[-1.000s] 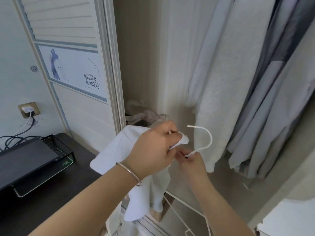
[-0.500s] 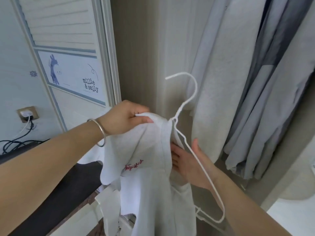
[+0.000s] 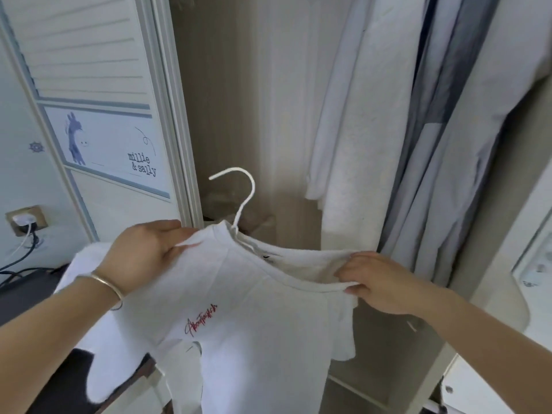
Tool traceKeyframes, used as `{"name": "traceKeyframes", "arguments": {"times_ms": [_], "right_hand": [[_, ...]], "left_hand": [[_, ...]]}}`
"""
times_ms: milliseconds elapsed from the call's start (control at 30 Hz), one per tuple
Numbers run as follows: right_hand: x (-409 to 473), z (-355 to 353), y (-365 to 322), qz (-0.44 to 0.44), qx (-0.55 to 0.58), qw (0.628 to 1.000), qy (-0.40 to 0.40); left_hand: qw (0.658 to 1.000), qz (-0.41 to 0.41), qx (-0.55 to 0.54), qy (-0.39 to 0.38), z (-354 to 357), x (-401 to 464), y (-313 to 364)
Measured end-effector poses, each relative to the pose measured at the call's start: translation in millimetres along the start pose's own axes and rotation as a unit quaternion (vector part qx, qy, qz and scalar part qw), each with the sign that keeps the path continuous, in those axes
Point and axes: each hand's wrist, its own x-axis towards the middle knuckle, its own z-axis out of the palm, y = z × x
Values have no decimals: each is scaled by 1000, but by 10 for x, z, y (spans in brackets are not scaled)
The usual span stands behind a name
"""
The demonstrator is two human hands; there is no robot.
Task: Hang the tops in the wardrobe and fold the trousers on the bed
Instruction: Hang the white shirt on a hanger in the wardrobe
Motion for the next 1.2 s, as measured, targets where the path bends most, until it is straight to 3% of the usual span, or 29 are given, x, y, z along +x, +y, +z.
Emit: {"name": "traceKeyframes", "arguments": {"times_ms": [133,267,367,400,467,533,633,800,867,967,1033,1100,1200], "right_hand": [[168,-76,-274,-12,214,974,67],[206,-70,-416,42,396,913,92],[110,-192,-434,30,556,830,14],[81,-233,-427,21,572,819,-23],[47,-279,-393,22,504,863,-21],[19,-290,-256,47,383,919,86],[-129,-395,-76,86,319,930,159],[-129,-689,-331,60,101,990,73],[-72,-814,-489,60,123,981,141],[-73,-1032,-456,92,243,924,281],[-97,-1129,-436,107,284,905,299],[-78,-1196,-484,111,307,897,299],[-46,-1340,-560,106,352,897,245]], "left_hand": [[989,-33,-140,20,180,96,614],[967,-114,-226,14,419,106,846],[957,-114,-267,-5,470,65,879],[953,-109,-281,-16,459,57,870],[945,-122,-301,-29,399,45,802],[948,-153,-279,-22,337,23,630],[948,-217,-228,-51,206,-30,303],[923,-191,-323,-82,-34,392,320],[920,-160,-334,-126,-145,645,396],[926,-149,-304,-170,-265,837,283],[935,-146,-301,-119,-287,857,257],[959,-92,-259,-69,-259,904,435],[974,-7,-227,-23,-149,1016,780]]}}
